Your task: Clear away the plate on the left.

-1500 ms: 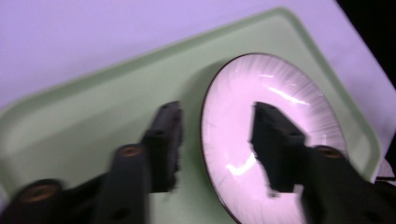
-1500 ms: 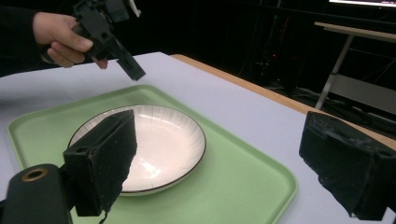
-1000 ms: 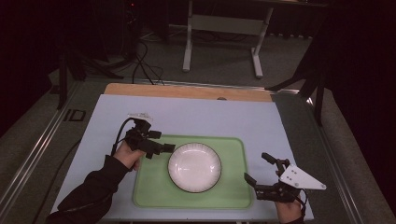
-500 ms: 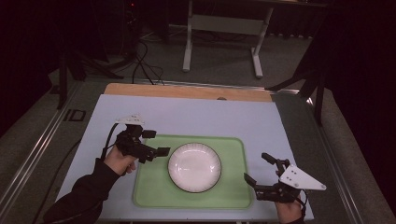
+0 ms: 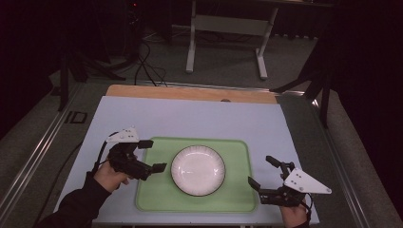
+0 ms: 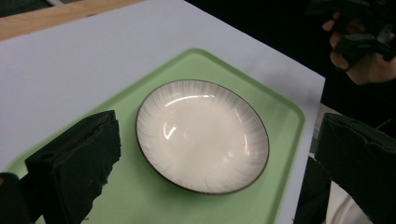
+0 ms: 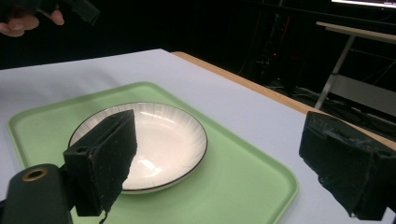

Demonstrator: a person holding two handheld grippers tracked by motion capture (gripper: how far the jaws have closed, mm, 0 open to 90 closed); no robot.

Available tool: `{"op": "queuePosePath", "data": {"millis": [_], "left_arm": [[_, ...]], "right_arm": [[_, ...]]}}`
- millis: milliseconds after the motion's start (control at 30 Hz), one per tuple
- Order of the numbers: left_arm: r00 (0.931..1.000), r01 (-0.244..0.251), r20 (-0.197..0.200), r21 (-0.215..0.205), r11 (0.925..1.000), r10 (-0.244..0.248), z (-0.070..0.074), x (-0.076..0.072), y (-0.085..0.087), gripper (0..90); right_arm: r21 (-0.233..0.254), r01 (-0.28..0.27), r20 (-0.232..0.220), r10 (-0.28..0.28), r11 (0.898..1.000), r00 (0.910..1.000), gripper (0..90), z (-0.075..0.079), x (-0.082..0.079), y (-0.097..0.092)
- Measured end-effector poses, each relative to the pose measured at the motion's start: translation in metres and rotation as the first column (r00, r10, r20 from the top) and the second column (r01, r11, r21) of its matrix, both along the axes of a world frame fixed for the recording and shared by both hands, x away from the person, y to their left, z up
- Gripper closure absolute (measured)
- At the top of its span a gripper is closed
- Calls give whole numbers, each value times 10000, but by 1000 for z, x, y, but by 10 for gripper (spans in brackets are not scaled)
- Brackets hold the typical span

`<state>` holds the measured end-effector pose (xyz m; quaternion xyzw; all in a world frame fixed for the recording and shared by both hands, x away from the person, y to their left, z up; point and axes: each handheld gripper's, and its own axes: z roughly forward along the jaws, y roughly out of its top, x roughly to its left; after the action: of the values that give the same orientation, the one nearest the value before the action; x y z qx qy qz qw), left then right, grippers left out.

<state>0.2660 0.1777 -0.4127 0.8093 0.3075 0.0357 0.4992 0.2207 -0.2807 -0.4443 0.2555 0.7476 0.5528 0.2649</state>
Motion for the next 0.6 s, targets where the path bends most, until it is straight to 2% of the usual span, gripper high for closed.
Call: {"op": "queuePosePath", "data": {"millis": [200, 333, 400, 600], "left_arm": [[9997, 68, 255, -70, 10000, -66, -10, -10, 6, 7], [9973, 193, 711, -553, 9983, -154, -16, -14, 9, 7], [9964, 77, 846, -578, 9983, -27, -20, -16, 11, 7], [9977, -25, 672, -300, 9995, 45, -33, -16, 14, 8]], "right_arm": [[-17, -17, -57, 17, 10000, 10000, 110, 0, 0, 1], [-29, -26, -48, 25, 10000, 10000, 110, 0, 0, 1], [-39, -30, -57, 30, 10000, 10000, 110, -1, 0, 1], [-62, -35, -97, 34, 10000, 9999, 110, -1, 0, 2]]}}
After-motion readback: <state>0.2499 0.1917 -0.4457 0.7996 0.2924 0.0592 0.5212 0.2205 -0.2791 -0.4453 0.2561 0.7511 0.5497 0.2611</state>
